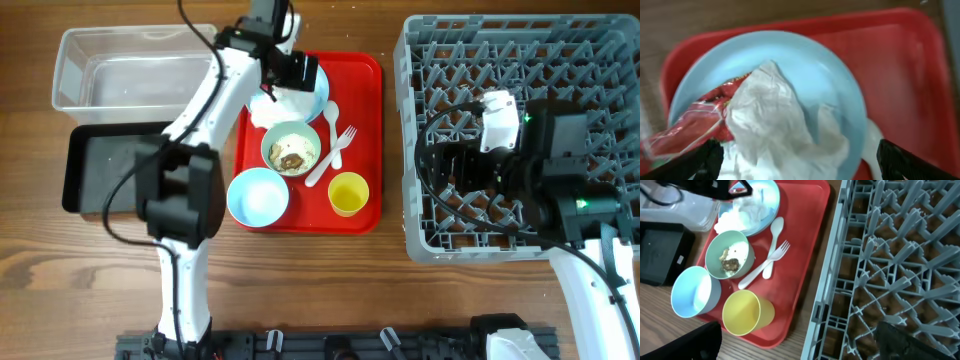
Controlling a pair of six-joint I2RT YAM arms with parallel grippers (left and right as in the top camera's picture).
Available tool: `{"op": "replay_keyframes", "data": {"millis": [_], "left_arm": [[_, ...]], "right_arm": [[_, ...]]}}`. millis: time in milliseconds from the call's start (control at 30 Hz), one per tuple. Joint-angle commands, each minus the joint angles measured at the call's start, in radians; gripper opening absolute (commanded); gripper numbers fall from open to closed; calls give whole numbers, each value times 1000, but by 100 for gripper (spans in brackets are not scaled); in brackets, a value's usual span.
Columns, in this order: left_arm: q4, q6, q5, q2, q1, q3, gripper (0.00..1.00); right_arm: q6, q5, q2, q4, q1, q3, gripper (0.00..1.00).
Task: Sort waste into correct bins and load items into the dishwasher rack
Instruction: 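Reach the left gripper to the tissue on the blue plate and grasp, then carry the tissue with the left gripper into the clear bin and release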
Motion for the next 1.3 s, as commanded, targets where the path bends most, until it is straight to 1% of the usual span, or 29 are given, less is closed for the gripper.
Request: {"op": "replay_keyframes", "data": {"millis": [0, 67, 233, 267, 300, 333, 367, 400, 433, 467, 567, 633, 667, 700, 767, 833, 900, 967, 1100, 1167, 1200, 1233, 1267], "left_arm": [[62, 50, -28, 92, 2, 18, 100], [79, 49, -28, 126, 2, 18, 100], [60, 49, -59, 174, 3, 16, 100], [59, 48, -58, 185, 3, 16, 98], [56, 48, -58, 195, 3, 16, 91], [53, 48, -58, 201, 3, 16, 67], [50, 48, -58, 202, 3, 16, 45], [47, 48, -58, 202, 3, 16, 28], [41, 46, -58, 202, 3, 16, 13], [37, 38, -58, 201, 3, 16, 4], [32, 9, -58, 180, 3, 28, 4], [9, -41, -57, 130, 14, 83, 4], [-20, -92, -57, 89, 31, 137, 4], [-48, -119, -43, 52, 48, 181, 4], [-103, -122, 0, -24, 89, 248, 4], [-129, -137, -1, -95, 129, 253, 4], [-161, -140, -2, -146, 192, 253, 4], [-190, -143, -1, -159, 300, 253, 4], [-198, -143, -2, -127, 476, 242, 4], [-193, -143, -1, -77, 521, 242, 4], [-188, -143, -1, -52, 533, 242, 9], [-176, -143, -1, -14, 540, 242, 27], [-170, -143, 0, 5, 540, 242, 50]], "right_arm": [[1, -6, 7, -1, 3, 22, 100], [2, -6, 7, -4, 3, 22, 100], [2, -6, 7, -4, 3, 21, 99], [2, -6, 7, -4, 3, 21, 100], [2, -6, 7, -4, 3, 21, 100], [1, -6, 7, -3, 3, 21, 100], [2, -6, 7, -3, 3, 21, 100], [2, -6, 7, -3, 3, 21, 100], [2, -6, 7, -3, 3, 21, 100], [2, -6, 7, -3, 3, 21, 100], [2, -6, 7, -3, 3, 21, 100], [2, -6, 7, -4, 3, 21, 100], [2, -6, 7, -3, 3, 21, 100], [2, -6, 7, -3, 3, 21, 100], [2, -6, 7, -3, 3, 21, 100], [2, -6, 7, -1, 3, 21, 100], [2, -6, 7, 4, 3, 21, 100], [2, -6, 7, 3, 3, 21, 100], [4, -6, 7, 3, 3, 21, 100], [4, -6, 7, 4, 3, 21, 100], [4, -6, 7, 4, 3, 21, 100], [4, -6, 7, 3, 3, 21, 100], [5, -6, 7, 3, 3, 21, 100]]}}
